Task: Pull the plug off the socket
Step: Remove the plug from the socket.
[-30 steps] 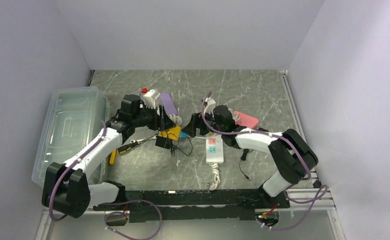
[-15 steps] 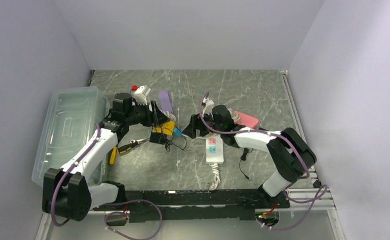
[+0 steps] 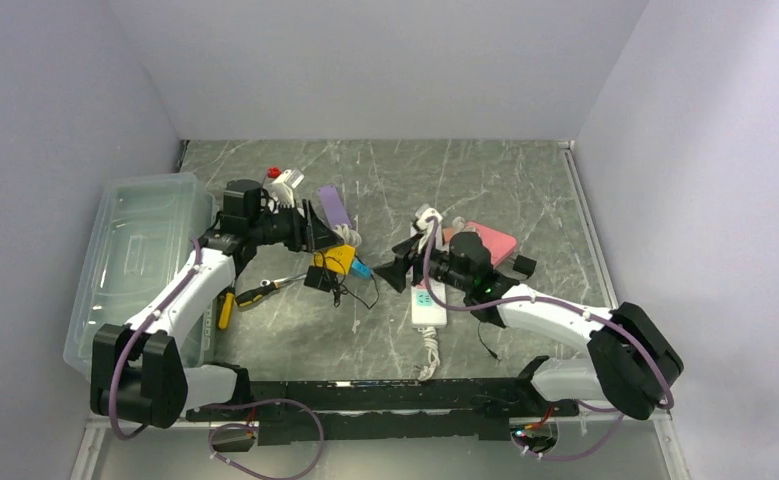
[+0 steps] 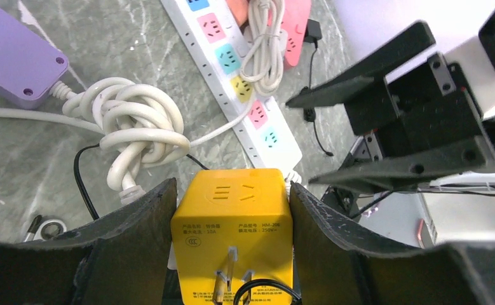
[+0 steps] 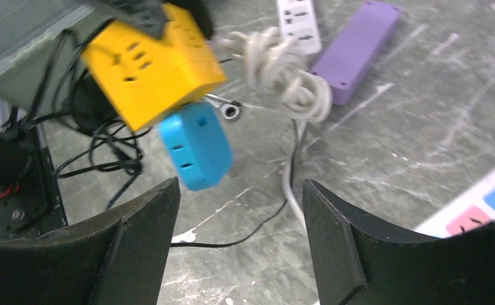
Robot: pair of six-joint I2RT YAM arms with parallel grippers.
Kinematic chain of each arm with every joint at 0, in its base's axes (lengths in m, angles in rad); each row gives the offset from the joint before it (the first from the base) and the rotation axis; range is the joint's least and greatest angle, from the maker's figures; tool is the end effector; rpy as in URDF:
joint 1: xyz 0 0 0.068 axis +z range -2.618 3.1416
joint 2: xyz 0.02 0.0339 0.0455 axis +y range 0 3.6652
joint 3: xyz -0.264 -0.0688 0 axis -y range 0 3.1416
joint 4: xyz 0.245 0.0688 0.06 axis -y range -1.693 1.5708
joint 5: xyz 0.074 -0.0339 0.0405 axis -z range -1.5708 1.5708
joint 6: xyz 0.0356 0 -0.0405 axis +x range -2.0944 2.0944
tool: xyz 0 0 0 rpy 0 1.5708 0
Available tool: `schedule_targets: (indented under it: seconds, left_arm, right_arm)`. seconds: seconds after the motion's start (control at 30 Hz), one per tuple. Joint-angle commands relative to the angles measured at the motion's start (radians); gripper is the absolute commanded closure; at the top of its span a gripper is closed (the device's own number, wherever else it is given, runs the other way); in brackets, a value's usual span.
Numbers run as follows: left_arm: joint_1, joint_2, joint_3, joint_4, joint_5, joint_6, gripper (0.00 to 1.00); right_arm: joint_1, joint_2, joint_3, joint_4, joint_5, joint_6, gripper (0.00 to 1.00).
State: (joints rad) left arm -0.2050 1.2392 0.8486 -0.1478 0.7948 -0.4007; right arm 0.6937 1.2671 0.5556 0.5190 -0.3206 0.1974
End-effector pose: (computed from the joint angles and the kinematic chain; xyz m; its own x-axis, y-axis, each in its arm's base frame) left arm 0.2576 -0.0795 0.2746 -0.7519 -0.1227 -0.6478 0.4879 0.5573 -0.6719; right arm 0.2016 0.1823 0.2303 -0.3099 -0.0156 -0.9506 -0.7994 0.5456 0.2516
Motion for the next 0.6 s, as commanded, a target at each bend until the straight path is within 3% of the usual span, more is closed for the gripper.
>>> schedule_targets:
  seconds: [0.0, 0.13, 0.57]
  left_arm:
    - [0.004, 0.008, 0.078, 0.094, 0.144, -0.032, 1.0]
    - [0.004, 0.021, 0.077, 0.103, 0.167, -0.042, 1.0]
    - [0.004, 0.074, 0.078, 0.126, 0.221, -0.077, 1.0]
  right_arm:
    - [0.108, -0.02, 0.012, 0.037, 0.073, -0.164, 0.28]
    - [0.175, 0.015, 0.031, 0.033, 0.127, -0.188, 0.31]
    - [0.199, 0.108, 0.096, -0.01, 0.161, -0.176, 0.47]
